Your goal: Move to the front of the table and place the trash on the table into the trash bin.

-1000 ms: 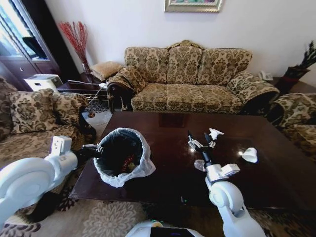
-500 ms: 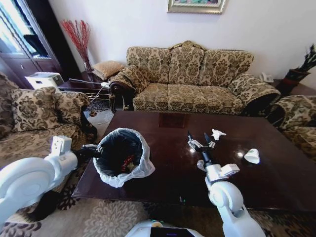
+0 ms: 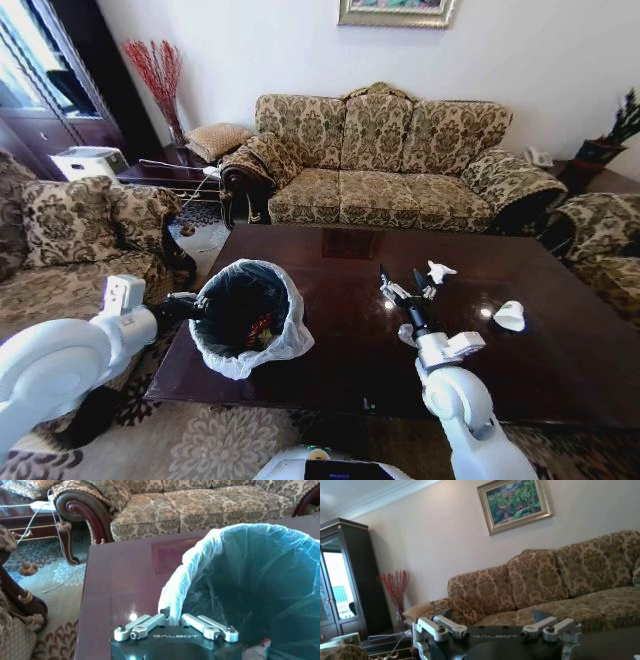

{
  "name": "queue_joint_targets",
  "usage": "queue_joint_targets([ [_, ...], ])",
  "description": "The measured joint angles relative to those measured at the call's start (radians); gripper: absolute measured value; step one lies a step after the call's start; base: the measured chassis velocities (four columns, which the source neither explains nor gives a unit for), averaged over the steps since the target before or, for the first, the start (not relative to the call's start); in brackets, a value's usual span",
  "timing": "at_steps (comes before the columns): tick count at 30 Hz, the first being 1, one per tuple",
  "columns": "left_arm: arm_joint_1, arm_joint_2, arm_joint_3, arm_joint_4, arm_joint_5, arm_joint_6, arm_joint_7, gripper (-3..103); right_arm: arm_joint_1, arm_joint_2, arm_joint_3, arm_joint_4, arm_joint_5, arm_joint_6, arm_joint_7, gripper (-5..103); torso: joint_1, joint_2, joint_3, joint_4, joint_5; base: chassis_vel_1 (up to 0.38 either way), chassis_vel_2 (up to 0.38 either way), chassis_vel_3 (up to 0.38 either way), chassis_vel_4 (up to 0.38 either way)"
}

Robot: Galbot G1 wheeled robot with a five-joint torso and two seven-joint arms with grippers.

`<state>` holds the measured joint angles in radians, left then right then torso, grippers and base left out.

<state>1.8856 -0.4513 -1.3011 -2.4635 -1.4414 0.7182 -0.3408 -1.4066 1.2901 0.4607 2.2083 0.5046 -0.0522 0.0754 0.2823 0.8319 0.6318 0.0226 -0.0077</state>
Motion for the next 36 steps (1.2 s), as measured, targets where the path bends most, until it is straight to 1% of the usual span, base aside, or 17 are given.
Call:
queue_joint_targets([
  [25,0.0,0.0,0.0,0.0,0.0,0.0,0.0,0,0.0,0.0,0.0,0.0,0.0,0.0,-0.001,100,0.0,0.0,0.0,0.0001,-0.0001,0.0,0.0,0.0,0.0],
  [26,0.0,0.0,0.0,0.0,0.0,0.0,0.0,0,0.002,-0.001,0.003,0.004,0.001,-0.026,-0.001,100,0.0,0.0,0.0,0.0001,0.0002,0.0,0.0,0.0,0.0],
  [27,0.0,0.0,0.0,0.0,0.0,0.0,0.0,0,0.002,-0.001,0.003,0.004,0.001,-0.026,-0.001,100,0.0,0.0,0.0,0.0001,0.0002,0.0,0.0,0.0,0.0],
  [28,0.0,0.0,0.0,0.0,0.0,0.0,0.0,0,0.021,-0.024,0.033,0.044,0.007,-0.136,0.009,100,0.0,0.0,0.0,-0.0002,0.0015,0.0,0.0,0.0,0.0],
  [29,0.0,0.0,0.0,0.0,0.0,0.0,0.0,0,0.048,-0.053,0.056,0.103,0.012,-0.192,0.021,100,0.0,0.0,0.0,0.0005,-0.0016,0.0,0.0,0.0,0.0],
  [30,0.0,0.0,0.0,0.0,0.0,0.0,0.0,0,0.057,-0.065,0.064,0.125,0.015,-0.217,0.024,100,0.0,0.0,0.0,0.0004,-0.0017,0.0,0.0,0.0,0.0],
  [31,0.0,0.0,0.0,0.0,0.0,0.0,0.0,0,0.057,-0.065,0.064,0.125,0.015,-0.217,0.024,100,0.0,0.0,0.0,0.0004,-0.0017,0.0,0.0,0.0,0.0],
  [32,0.0,0.0,0.0,0.0,0.0,0.0,0.0,0,0.06,-0.069,0.066,0.13,0.015,-0.228,0.026,100,0.0,0.0,0.0,-0.0002,-0.0008,0.0,0.0,0.0,0.0],
  [33,0.0,0.0,0.0,0.0,0.0,0.0,0.0,0,0.063,-0.072,0.068,0.135,0.015,-0.233,0.029,100,0.0,0.0,0.0,0.0,0.0003,0.0,0.0,0.0,0.0],
  [34,0.0,0.0,0.0,0.0,0.0,0.0,0.0,0,0.072,-0.082,0.073,0.15,0.015,-0.239,0.035,100,0.0,0.0,0.0,0.0002,0.0006,0.0,0.0,0.0,0.0],
  [35,0.0,0.0,0.0,0.0,0.0,0.0,0.0,0,0.072,-0.086,0.075,0.155,0.014,-0.242,0.035,100,0.0,0.0,0.0,-0.0001,-0.0002,0.0,0.0,0.0,0.0],
  [36,0.0,0.0,0.0,0.0,0.0,0.0,0.0,0,0.072,-0.086,0.075,0.155,0.014,-0.242,0.035,100,0.0,0.0,0.0,-0.0001,-0.0002,0.0,0.0,0.0,0.0],
])
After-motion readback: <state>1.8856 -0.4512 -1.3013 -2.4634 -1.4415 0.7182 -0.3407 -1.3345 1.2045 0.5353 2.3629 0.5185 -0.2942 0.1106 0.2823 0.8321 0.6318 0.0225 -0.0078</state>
